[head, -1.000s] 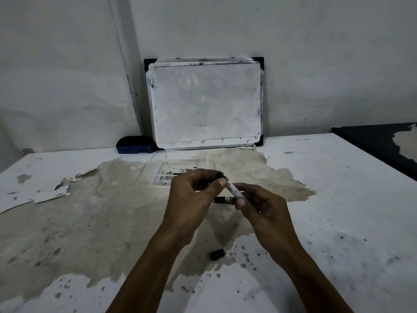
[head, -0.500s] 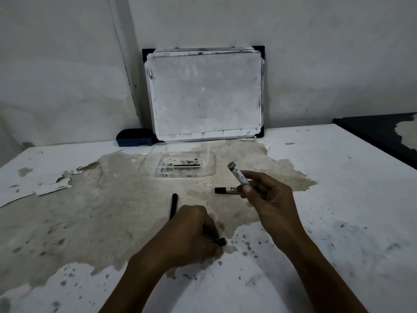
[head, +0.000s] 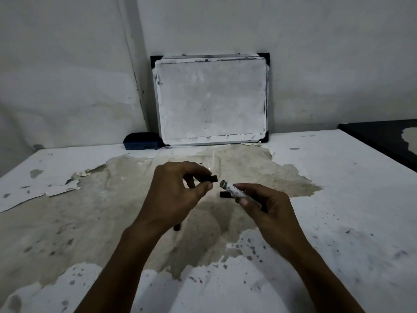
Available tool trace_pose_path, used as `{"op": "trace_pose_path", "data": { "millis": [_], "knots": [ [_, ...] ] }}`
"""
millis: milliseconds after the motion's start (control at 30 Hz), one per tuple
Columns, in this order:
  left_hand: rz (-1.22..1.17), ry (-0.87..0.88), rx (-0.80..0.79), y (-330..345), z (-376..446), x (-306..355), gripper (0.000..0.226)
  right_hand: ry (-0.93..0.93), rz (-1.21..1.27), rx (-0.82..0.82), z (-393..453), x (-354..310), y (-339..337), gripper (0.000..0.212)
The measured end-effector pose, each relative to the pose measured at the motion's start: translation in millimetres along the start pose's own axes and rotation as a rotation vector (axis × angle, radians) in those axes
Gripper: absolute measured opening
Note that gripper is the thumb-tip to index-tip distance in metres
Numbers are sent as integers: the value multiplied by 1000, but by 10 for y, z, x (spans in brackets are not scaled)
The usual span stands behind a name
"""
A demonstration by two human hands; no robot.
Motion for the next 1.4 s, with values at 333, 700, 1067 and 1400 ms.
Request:
{"op": "trace_pose_path", "data": {
  "millis": [333, 700, 1067, 1400],
  "knots": [
    [107, 89, -239, 243, -23, -38, 19, -70, -182, 4, -30, 10, -3, 28],
    [-196, -192, -121, 317, -176, -288, 16, -220, -265, 79, -73, -91, -6, 30],
    [-69, -156, -318, 488, -309, -290, 18, -341, -527, 19, -123, -114, 151, 25],
    [192, -95, -98, 59, -192, -562, 18, -178, -615, 92, -44, 29, 39, 54]
  ]
}}
Point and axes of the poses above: each hand's wrist, its own z-axis towards the middle knuckle, its own y-axis out of the palm, x = y × z, the point moved 9 cm from there along z, towards the middle knuckle, and after that the axes turned 8 degrees about x, right-handed, at the moved point
